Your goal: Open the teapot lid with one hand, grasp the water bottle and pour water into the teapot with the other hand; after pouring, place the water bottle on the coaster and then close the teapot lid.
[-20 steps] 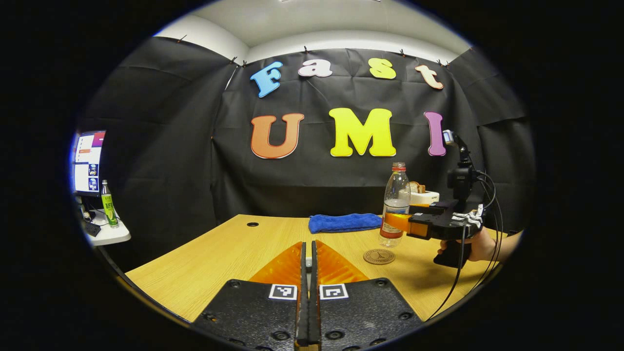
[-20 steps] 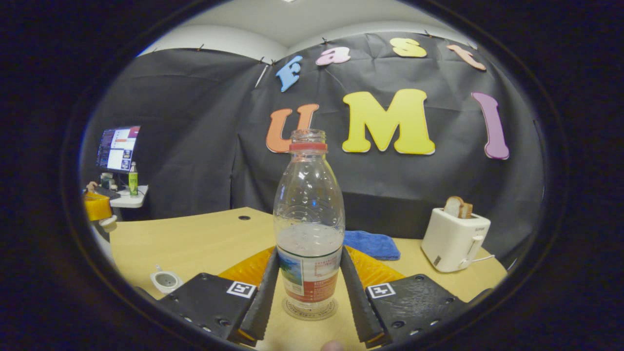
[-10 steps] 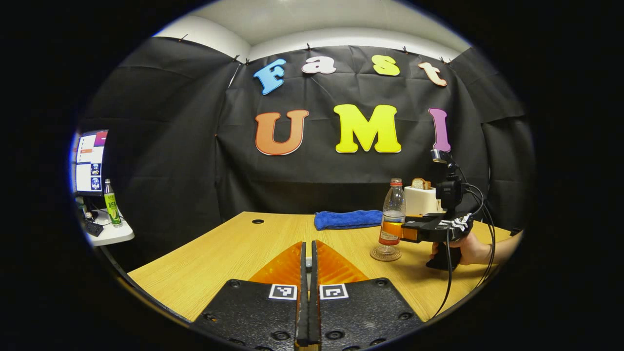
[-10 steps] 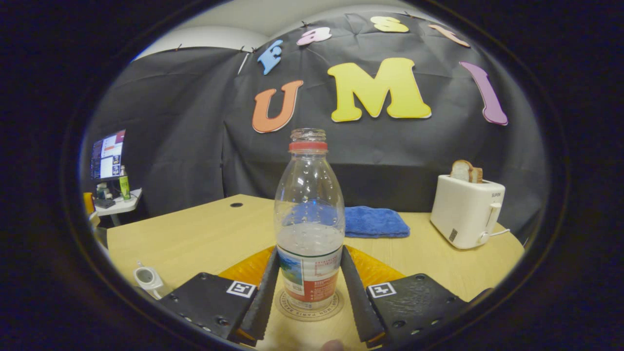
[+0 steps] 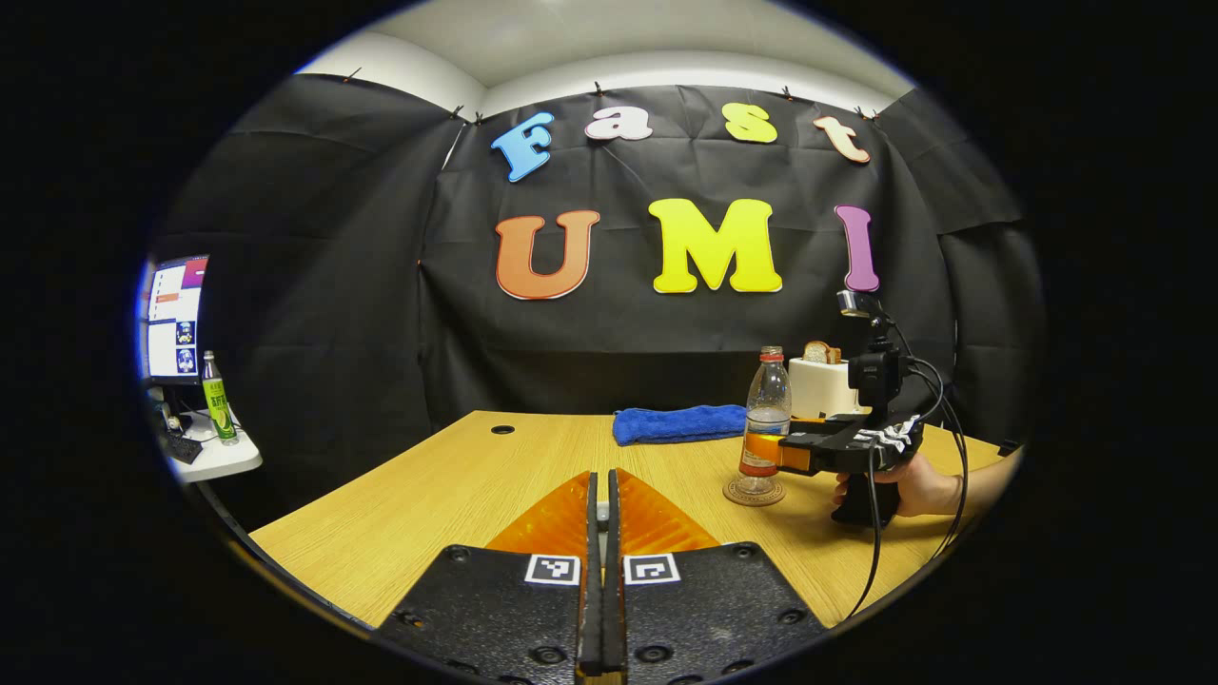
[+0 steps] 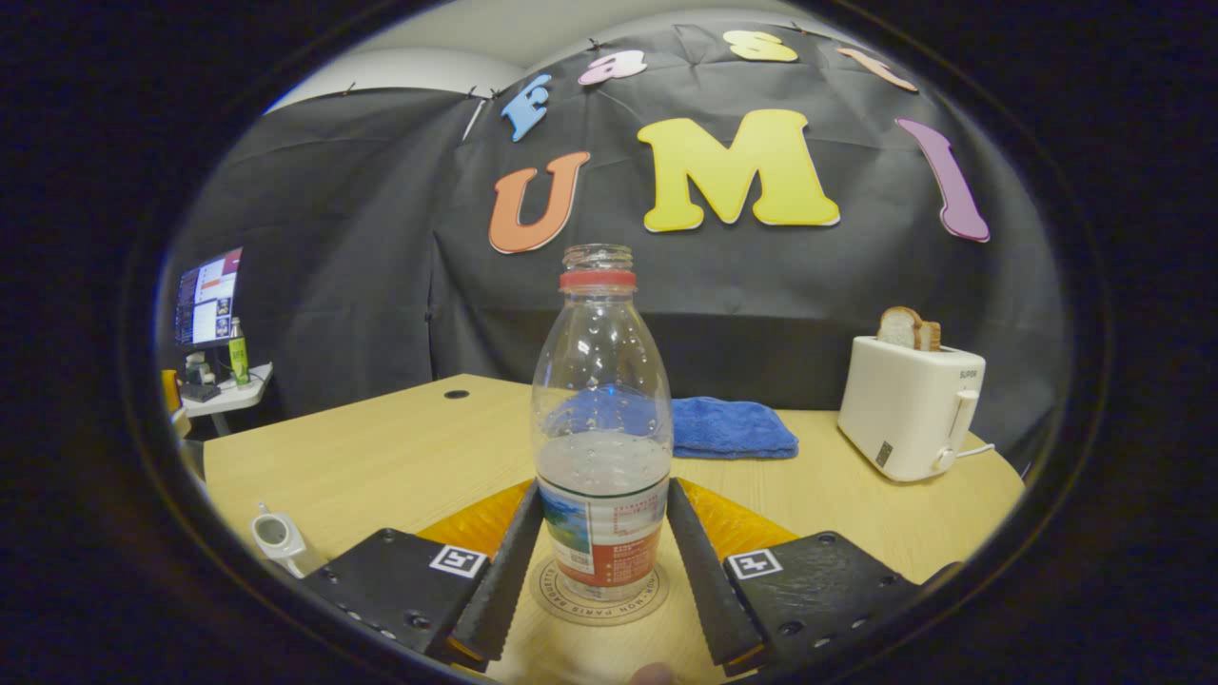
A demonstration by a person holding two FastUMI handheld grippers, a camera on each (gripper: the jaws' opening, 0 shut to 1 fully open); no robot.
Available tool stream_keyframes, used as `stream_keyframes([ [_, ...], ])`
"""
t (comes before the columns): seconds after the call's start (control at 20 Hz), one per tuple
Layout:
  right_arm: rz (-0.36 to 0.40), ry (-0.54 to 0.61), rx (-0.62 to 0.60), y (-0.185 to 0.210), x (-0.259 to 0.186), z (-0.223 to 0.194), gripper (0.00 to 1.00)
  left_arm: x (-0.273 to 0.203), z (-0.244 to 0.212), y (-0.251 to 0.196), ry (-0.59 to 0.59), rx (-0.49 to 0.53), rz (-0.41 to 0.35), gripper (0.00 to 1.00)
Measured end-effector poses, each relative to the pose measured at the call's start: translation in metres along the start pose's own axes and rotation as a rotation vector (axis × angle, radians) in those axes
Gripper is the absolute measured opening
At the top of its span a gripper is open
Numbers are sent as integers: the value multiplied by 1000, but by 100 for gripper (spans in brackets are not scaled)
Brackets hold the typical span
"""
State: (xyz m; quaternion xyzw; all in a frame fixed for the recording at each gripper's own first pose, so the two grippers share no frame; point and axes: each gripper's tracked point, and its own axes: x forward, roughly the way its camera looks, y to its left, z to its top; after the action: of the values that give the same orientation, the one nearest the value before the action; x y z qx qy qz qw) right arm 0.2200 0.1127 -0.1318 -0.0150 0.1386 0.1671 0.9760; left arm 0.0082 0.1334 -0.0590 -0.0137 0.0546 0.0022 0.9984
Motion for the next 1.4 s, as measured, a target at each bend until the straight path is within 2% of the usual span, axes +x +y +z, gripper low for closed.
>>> stream_keyframes([
  [0.15, 6, 4, -1, 2, -1, -1, 80, 0, -1, 1, 6, -2, -1, 3],
  [0.4, 4, 6, 32, -1, -17, -1, 97, -1, 3, -5, -6, -1, -10, 3],
  [0.5, 0, -5, 68, -6, -41, -1, 98, -1, 6, -12, -18, -5, -26, 3],
  [0.7, -49, -28, 50, -24, -100, 0, 97, 3, 10, -28, -48, 0, -62, 3],
  [0.9, -129, -82, 8, -50, -152, 0, 96, 24, -20, -44, 0, 7, -96, 4],
  [1.1, -203, -100, -20, -70, -186, -6, 97, 40, -35, -61, 29, -72, -117, 4],
  [1.4, -268, -107, -23, -94, -209, -17, 97, 52, -53, -58, 68, -100, -88, 4],
])
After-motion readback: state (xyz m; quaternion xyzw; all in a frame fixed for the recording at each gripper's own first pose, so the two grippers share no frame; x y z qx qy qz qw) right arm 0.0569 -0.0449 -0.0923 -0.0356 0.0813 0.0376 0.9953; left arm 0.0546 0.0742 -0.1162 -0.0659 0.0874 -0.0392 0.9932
